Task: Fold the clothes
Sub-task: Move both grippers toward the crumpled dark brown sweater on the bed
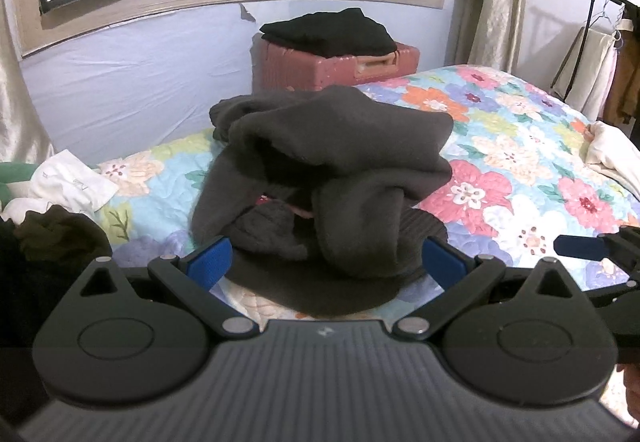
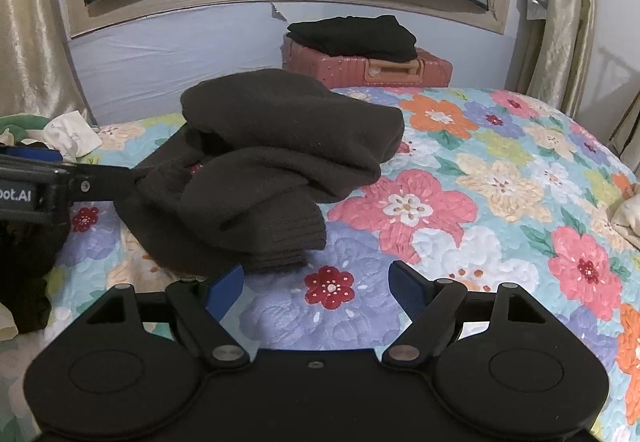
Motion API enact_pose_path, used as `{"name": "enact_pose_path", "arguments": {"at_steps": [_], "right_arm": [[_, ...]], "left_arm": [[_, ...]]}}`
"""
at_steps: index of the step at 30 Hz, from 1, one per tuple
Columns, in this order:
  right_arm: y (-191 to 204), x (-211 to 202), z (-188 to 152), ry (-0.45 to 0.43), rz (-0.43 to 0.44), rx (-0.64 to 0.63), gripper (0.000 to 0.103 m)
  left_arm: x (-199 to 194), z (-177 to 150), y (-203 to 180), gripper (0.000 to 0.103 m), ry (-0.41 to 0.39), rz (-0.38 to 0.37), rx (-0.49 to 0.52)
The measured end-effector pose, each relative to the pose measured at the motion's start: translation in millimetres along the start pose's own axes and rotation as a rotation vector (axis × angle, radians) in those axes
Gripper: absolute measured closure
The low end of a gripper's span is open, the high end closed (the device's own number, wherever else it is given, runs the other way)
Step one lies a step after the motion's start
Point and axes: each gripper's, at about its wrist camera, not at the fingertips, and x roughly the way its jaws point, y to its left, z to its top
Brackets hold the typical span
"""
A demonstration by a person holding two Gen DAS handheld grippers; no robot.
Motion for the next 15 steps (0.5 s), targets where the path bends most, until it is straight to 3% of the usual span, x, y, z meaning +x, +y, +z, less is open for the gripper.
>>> {"name": "enact_pose_path", "arguments": {"at_steps": [6,11,15], "right_arm": [[2,-4,0,-0.011,0.002,-0.006,0.02],[2,-6,6,-0.032,0.002,-0.017,0.02],[-1,-12,8,-0.048,0.013,-0.011,0.02]], "left_arm": [[6,-1,-1,0.0,0.021,0.022,0.001],[16,-1,-8,0.0,0.012,0.121,0.053],[27,0,-2,0.0,0.056,0.09,0.015]]}}
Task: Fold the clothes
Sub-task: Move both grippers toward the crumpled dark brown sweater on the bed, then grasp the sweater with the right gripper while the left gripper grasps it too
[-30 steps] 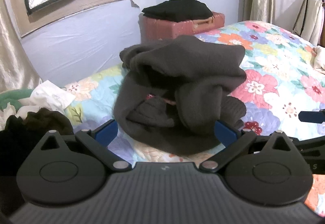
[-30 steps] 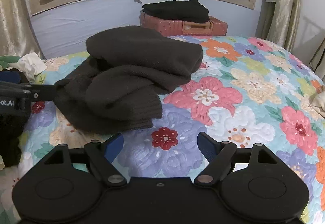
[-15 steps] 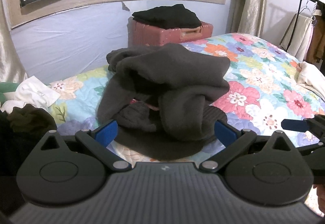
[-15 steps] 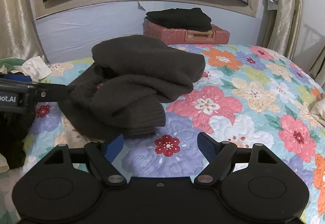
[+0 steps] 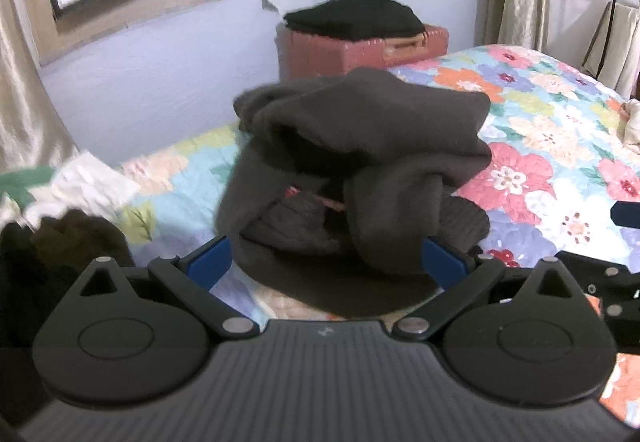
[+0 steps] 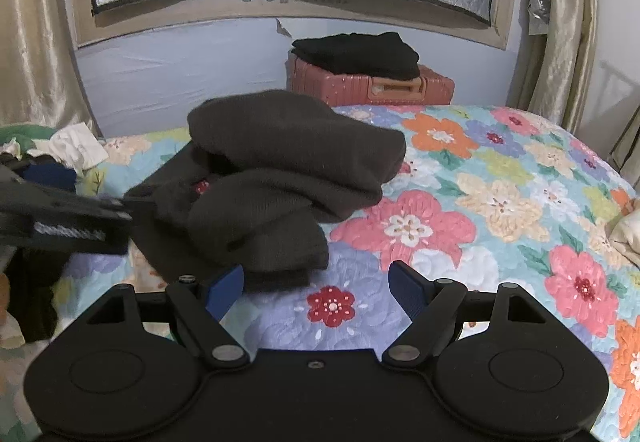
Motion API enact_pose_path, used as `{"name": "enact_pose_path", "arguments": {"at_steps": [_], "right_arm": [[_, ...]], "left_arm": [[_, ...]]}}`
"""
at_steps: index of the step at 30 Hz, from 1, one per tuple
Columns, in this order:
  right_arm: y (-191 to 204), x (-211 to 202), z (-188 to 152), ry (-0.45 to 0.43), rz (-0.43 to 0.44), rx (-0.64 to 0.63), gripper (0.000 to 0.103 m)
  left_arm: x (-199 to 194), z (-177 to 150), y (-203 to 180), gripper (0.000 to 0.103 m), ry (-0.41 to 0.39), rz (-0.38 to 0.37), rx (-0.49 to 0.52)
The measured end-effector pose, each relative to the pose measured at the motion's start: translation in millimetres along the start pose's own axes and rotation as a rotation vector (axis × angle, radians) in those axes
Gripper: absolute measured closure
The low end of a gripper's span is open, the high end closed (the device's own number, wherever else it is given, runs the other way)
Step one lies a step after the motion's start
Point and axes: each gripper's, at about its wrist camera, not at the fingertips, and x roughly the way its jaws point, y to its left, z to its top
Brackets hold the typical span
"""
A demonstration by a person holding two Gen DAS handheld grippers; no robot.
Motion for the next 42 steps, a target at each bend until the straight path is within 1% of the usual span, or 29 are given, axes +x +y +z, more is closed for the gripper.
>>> {"name": "enact_pose_path", "arguments": {"at_steps": [2,4,6,8,9,11,12,13,14,15,16,18,19,21,23,24,25,26,28,29,30,31,33,34,35,37,39,41,42], "right_arm": [[-2,-2,0,0.002,0.004,0.012,0.02],[-4,-3,1,0.012,0.002,0.038,0.02],[-8,-6,6,-0.007,0.034,0.107,0.02],[-9,-2,20,-0.024,0.083,0.12,0.02],[-9,1,27,-0.032,0.107,0.126,0.019],[-12,12,40,-0.044,0.145,0.128,0.013],[-17,19,46,-0.052,0.162,0.138,0.009],[-22,27,52,-0.06,0.178,0.15,0.009],[-29,36,57,-0.05,0.197,0.166,0.009],[-35,47,61,-0.031,0.215,0.189,0.009],[-42,57,63,-0.008,0.225,0.219,0.009],[-52,78,64,0.035,0.236,0.275,0.008],[-57,86,64,0.048,0.247,0.297,0.008],[-66,101,65,0.073,0.271,0.339,0.008],[-77,117,66,0.1,0.294,0.379,0.008],[-82,123,67,0.122,0.32,0.396,0.008],[-87,129,69,0.145,0.347,0.413,0.008],[-92,136,71,0.166,0.395,0.442,0.008],[-99,143,75,0.188,0.462,0.518,0.008],[-101,147,78,0.197,0.477,0.537,0.008],[-103,151,82,0.206,0.489,0.554,0.008],[-103,156,86,0.214,0.483,0.559,0.008],[-106,167,94,0.224,0.435,0.566,0.008],[-109,170,94,0.222,0.42,0.578,0.008],[-114,172,93,0.218,0.413,0.607,0.008],[-123,181,87,0.214,0.401,0.641,0.008],[-133,190,81,0.206,0.367,0.664,0.008],[-150,203,77,0.207,0.343,0.702,0.008],[-155,213,75,0.208,0.352,0.729,0.008]], "left_arm": [[4,-1,3,0.0,0.022,-0.027,-0.02],[7,-1,4,0.0,0.015,-0.047,-0.027],[12,5,2,0.0,-0.004,-0.037,-0.007],[24,16,1,0.0,-0.004,-0.009,0.037],[32,24,3,0.0,0.008,0.003,0.037],[47,37,17,0.0,0.042,0.001,-0.03],[54,40,29,0.0,0.062,-0.038,-0.084],[62,42,43,0.001,0.083,-0.098,-0.144],[69,42,54,0.001,0.099,-0.138,-0.191],[76,40,65,0.001,0.108,-0.16,-0.228],[84,38,73,0.003,0.118,-0.157,-0.253],[101,35,84,0.003,0.139,-0.083,-0.248],[107,34,88,0.003,0.145,-0.07,-0.255],[120,32,100,0.003,0.154,-0.074,-0.293],[127,31,107,0.012,0.137,-0.078,-0.323],[129,31,110,0.014,0.125,-0.08,-0.337],[130,30,111,0.019,0.118,-0.062,-0.335],[131,27,110,0.025,0.117,-0.034,-0.319],[135,23,108,0.03,0.121,-0.005,-0.302],[138,22,110,0.032,0.126,-0.021,-0.32],[140,20,113,0.033,0.126,-0.039,-0.345],[141,19,117,0.033,0.12,-0.043,-0.372],[141,13,119,0.03,0.077,0.003,-0.439],[142,11,119,0.024,0.061,0.031,-0.452],[144,8,119,0.018,0.058,0.046,-0.447],[151,7,118,0.017,0.078,0.047,-0.403],[157,8,116,0.012,0.088,0.046,-0.354],[162,7,115,0.001,0.087,0.016,-0.336],[164,5,117,0.0,0.078,-0.007,-0.351]]}}
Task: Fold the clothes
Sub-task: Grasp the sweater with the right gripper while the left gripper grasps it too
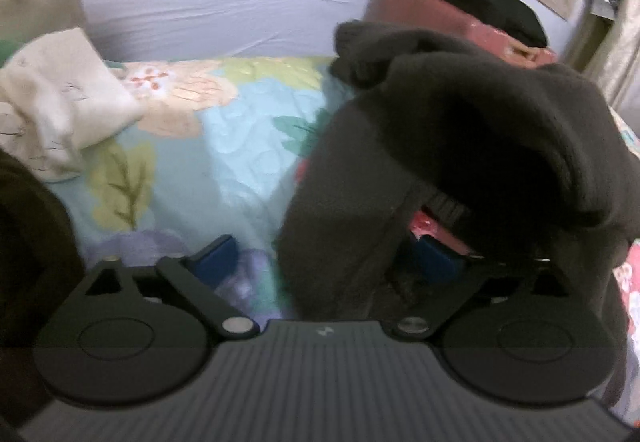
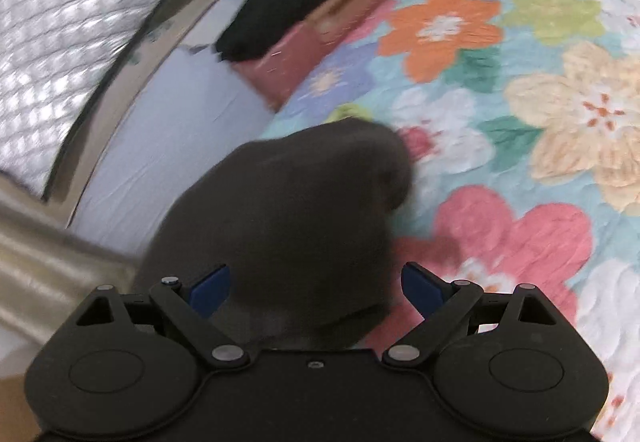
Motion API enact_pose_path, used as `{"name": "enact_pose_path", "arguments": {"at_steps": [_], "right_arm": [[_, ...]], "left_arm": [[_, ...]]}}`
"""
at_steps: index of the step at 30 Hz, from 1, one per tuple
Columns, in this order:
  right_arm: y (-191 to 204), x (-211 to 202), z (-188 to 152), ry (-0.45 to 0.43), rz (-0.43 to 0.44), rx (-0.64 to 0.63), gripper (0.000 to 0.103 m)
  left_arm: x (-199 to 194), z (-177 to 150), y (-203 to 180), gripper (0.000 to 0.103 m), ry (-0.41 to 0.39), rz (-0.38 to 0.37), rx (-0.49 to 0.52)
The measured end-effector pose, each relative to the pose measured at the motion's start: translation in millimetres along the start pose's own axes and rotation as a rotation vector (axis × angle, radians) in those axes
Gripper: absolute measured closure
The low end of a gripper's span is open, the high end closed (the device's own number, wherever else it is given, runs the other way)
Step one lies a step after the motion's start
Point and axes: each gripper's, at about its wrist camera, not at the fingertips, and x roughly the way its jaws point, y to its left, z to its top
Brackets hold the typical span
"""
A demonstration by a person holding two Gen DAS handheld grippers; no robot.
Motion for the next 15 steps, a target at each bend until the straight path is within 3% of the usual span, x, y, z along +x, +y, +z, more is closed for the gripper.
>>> {"name": "enact_pose_path", "arguments": {"at_steps": [6,11,12,13,15], "right_arm": [[-20,58,12,0.034,0.071,0.118,0.01],[3,99,-23,0.096,0.132,0.117,0.042],[6,99,-31,0.109,0.16,0.125,0.047],[9,98,-39,0.122,0.188,0.134,0.05],[11,91,-54,0.155,0.23,0.149,0.054]], "left_arm": [[7,-3,15,0.004,-0.004,-0.08,-0.109],[2,-5,15,0.016,-0.029,-0.15,-0.131],[3,-5,16,0.02,-0.025,-0.195,-0.155],[6,-5,19,0.032,-0.001,-0.265,-0.201],[16,-11,25,0.032,0.062,-0.408,-0.312]]}}
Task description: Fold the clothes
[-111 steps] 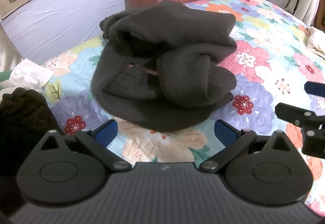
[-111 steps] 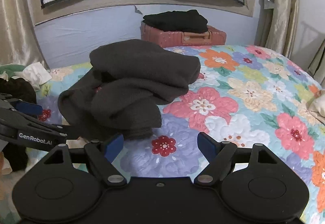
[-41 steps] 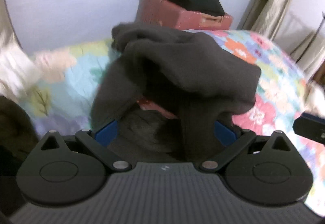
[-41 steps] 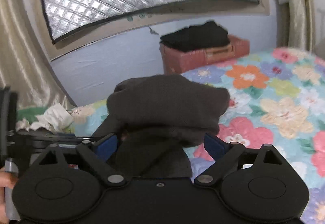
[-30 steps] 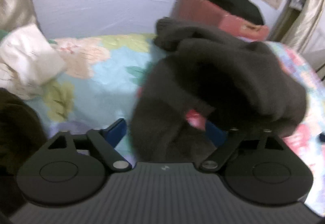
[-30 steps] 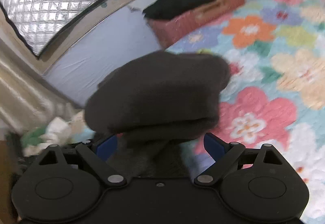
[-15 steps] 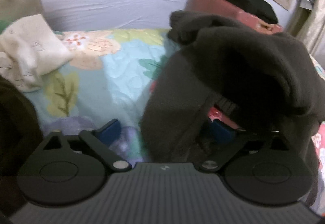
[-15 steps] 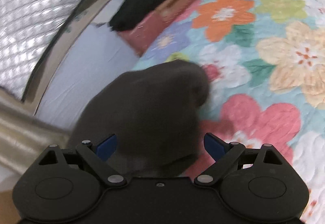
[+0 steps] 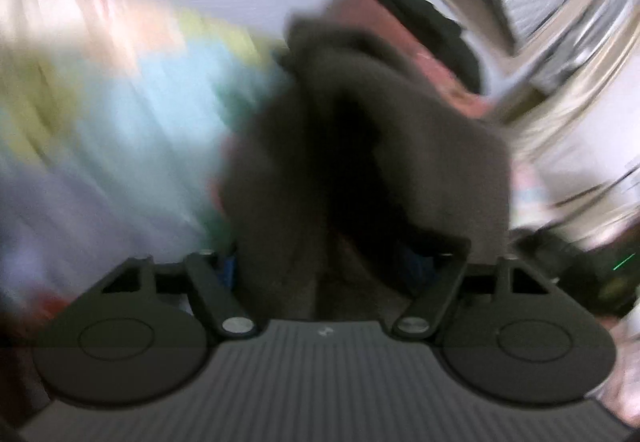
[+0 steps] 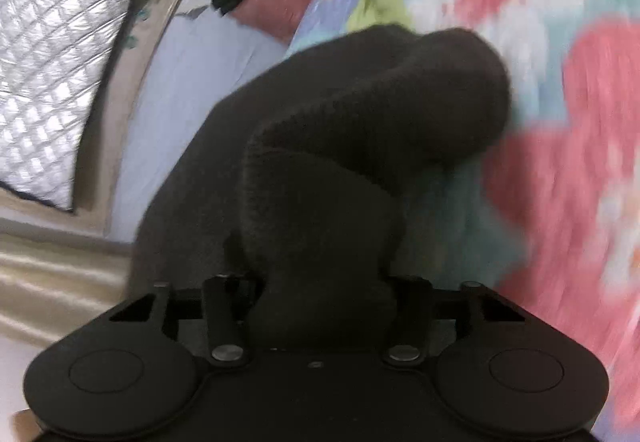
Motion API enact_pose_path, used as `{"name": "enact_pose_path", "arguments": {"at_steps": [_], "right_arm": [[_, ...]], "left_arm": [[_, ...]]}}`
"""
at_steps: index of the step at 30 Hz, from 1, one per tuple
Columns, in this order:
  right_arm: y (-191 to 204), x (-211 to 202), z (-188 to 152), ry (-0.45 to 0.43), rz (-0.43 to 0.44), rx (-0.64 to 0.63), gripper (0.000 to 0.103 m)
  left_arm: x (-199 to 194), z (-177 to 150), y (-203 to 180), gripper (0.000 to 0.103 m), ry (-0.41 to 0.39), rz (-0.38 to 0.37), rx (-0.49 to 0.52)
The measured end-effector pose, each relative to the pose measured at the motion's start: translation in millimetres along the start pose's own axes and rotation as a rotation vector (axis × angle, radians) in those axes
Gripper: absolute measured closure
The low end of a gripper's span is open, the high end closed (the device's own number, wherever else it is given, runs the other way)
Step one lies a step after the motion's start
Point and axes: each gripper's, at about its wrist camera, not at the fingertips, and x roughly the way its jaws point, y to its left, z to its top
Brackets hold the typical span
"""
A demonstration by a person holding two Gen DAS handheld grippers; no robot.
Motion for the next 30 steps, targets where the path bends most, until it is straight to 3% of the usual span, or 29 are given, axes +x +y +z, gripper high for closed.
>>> {"name": "enact_pose_path", "arguments": {"at_steps": [3,6,10,13,19,25,30], "right_arm": [[8,-9,-20,0.016,-0.015,-0.047,0.055],[14,-17,-32,0.03,-0.019,-0.075,0.056],[29,-22,-44,0.035,-0.061,-0.156,0.057],[42,-36,-57,0.038,-0.056,-0.225,0.058],[37,-76,-88,0.012,-0.042,-0.261,0.061],[27,-74,-97,-0.02,-0.046,-0.216,0.062],[51,-97,-109,-0.03,-0.077,-0.374,0.062]], "left_arm": [[3,-6,-10,0.033,-0.001,0.017,0.059],[2,-8,-17,0.035,0.038,-0.113,0.03],[-1,-15,-33,0.035,0.072,-0.137,0.07],[-10,-14,-40,0.035,0.095,-0.207,0.063],[-15,-31,-73,0.035,0.176,-0.227,0.23],[-4,-34,-70,0.034,0.172,-0.269,0.215],[-6,-34,-69,0.034,0.199,-0.375,0.144]]}}
